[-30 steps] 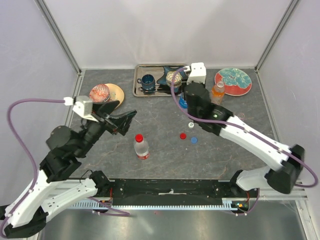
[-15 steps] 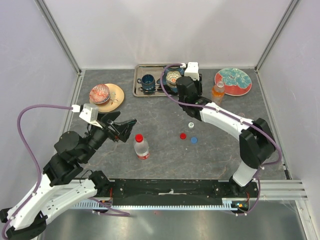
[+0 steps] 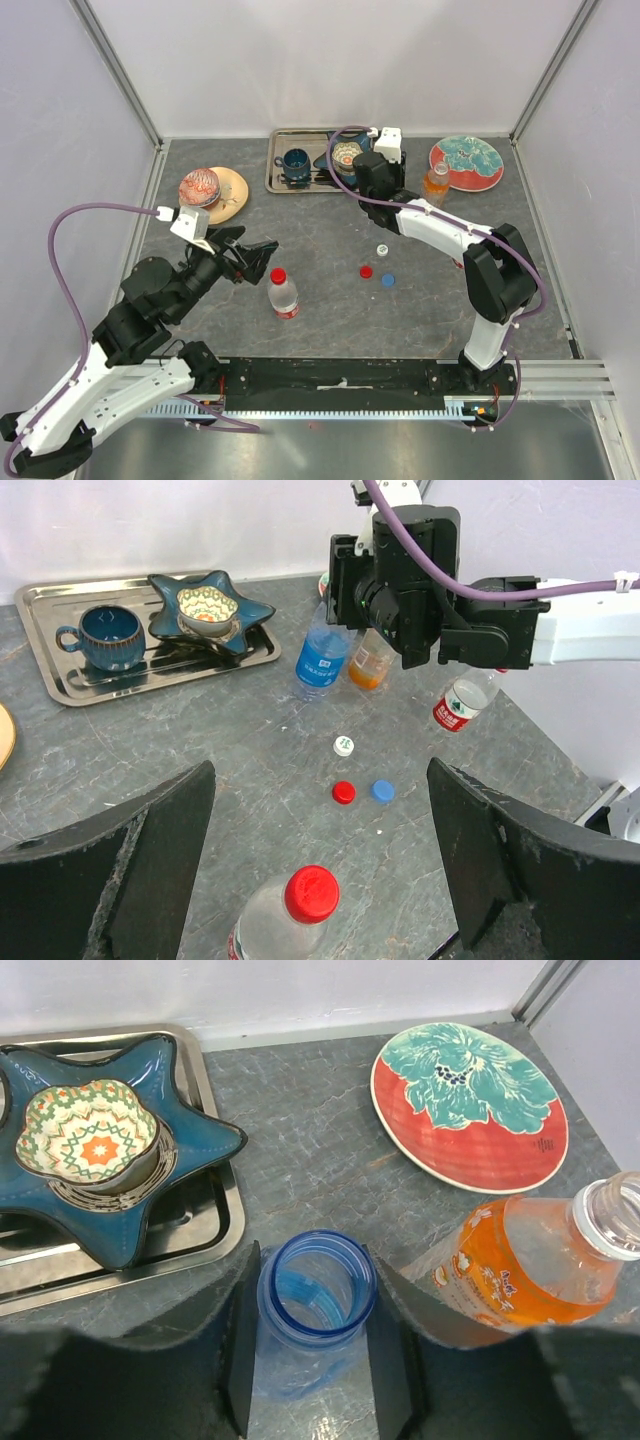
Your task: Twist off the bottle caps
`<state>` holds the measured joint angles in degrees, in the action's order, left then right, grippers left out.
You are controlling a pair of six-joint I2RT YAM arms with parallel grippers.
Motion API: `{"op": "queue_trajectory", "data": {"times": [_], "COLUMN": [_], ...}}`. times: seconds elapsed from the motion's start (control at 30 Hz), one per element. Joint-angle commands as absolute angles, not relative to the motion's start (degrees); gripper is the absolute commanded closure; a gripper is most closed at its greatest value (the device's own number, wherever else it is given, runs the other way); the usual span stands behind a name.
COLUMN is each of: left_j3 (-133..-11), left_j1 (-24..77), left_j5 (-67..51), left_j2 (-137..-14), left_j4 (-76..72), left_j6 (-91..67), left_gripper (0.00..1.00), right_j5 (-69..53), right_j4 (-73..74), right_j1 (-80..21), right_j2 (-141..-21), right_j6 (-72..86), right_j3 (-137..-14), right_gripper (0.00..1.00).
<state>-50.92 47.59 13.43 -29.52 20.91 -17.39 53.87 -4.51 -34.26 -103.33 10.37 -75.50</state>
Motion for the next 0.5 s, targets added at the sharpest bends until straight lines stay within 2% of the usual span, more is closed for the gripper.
{"op": "queue_trajectory", "data": {"times": [0.0, 0.17, 0.47], "left_j3": [-50.63, -50.54, -49.75], "left_j1": [47.37, 47.46, 47.46], "left_j5": [13.8, 13.54, 13.27], "left_j2": [-30.32, -30.32, -29.88], "left_j4": [19.07, 18.81, 18.81], "left_j6": [-18.99, -19.25, -19.86], "left_gripper": [0.07, 0.07, 0.07], "right_j5": [52.47, 51.33, 50.36], "right_j4": [-2.55, -0.71, 1.93], "right_j1": [-33.93, -33.93, -33.93], "right_j2": [-103.89, -103.8, -103.1], "right_j6": [13.01, 13.27, 14.33], "right_j3": [-78.13, -78.66, -79.89], "right_gripper": [0.49, 0.39, 0.32]}}
